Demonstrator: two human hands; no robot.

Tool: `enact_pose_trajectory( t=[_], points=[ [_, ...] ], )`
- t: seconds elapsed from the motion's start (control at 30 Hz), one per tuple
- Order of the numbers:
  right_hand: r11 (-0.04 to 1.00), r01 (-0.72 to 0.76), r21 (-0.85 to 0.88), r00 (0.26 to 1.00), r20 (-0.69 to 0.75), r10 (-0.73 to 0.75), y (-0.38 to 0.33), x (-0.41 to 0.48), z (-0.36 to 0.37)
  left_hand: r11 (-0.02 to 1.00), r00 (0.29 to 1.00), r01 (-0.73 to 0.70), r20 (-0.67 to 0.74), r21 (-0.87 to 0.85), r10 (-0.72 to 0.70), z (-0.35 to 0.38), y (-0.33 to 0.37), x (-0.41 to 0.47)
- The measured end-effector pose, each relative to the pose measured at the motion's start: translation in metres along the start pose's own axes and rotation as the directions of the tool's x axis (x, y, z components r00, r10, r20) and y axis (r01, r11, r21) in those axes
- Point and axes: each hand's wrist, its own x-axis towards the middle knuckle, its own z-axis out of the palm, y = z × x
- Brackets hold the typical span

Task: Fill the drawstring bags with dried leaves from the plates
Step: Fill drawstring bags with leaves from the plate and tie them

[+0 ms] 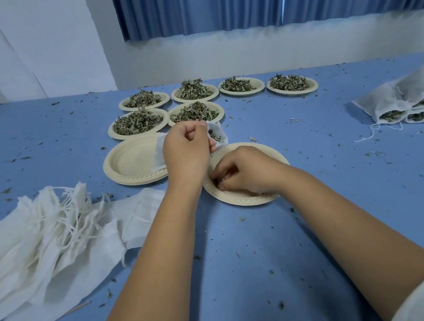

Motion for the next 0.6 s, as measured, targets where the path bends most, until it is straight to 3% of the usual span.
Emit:
enact_pose_trajectory(
  t=[0.17, 0.47, 0.6],
  points=[
    [0.997, 0.059, -0.038, 0.997, -0.043, -0.061, -0.002, -0.002, 0.002, 1.0, 1.0, 0.0, -0.004, 0.008, 0.0, 0.0, 0.0, -0.001],
    [0.992, 0.079, -0.101, 0.997, 0.009, -0.079, -0.005, -0.003, 0.004, 1.0, 1.0, -0.004, 0.005, 0.025, 0.004, -0.001, 0.0, -0.001],
    [0.963, 0.03, 0.269, 0.985, -0.172, 0.018, 0.0, -0.009, -0.014, 0.999, 1.0, -0.009, 0.004, 0.05, 0.009, -0.002, -0.001, -0.001]
  ],
)
